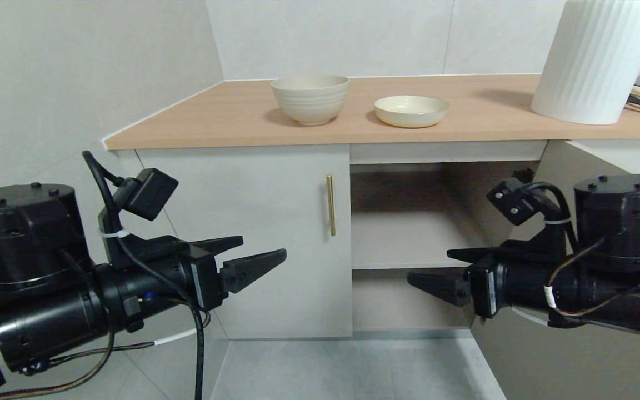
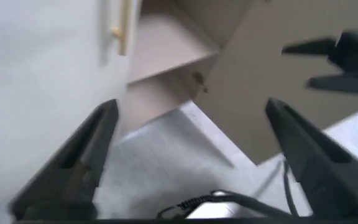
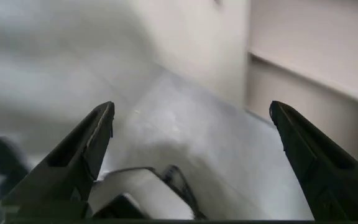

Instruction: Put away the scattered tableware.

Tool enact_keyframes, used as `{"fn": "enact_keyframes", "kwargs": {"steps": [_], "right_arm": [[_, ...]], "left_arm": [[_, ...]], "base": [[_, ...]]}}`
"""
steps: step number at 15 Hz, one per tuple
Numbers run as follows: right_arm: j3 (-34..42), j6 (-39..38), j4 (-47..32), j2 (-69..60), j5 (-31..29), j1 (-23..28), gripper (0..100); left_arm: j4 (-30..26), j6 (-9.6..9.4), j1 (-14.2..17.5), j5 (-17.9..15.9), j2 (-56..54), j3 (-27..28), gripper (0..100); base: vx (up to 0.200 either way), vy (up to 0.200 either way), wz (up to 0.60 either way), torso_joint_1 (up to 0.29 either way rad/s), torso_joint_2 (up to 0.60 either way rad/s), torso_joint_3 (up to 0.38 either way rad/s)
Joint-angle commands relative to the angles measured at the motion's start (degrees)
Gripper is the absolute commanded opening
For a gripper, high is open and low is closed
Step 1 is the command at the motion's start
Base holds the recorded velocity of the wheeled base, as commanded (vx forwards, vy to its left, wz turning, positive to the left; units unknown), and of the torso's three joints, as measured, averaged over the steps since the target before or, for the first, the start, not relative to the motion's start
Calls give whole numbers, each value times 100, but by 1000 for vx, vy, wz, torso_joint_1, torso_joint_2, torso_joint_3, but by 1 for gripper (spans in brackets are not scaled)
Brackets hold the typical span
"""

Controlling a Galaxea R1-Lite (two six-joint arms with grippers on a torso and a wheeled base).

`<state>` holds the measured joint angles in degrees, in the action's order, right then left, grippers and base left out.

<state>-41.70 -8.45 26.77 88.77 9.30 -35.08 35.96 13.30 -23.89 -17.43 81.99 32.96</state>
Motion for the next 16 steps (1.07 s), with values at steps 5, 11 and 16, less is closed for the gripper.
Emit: {"fn": "enact_keyframes", "kwargs": {"steps": [5,11,16], "right_arm": [[-250,-52,-40,553,-341,344,100],[-224,-25,-32,562,-350,371,100],[-198,1,-32,615,-350,371,100]], "left_arm": [[60,15,306,21,-122,26,100],[34,6,342,12,-96,167,100],[25,6,359,12,-70,211,100]], "base": [[0,0,0,0,0,0],[33,0,0,1,0,0],[200,0,0,6,0,1]]}}
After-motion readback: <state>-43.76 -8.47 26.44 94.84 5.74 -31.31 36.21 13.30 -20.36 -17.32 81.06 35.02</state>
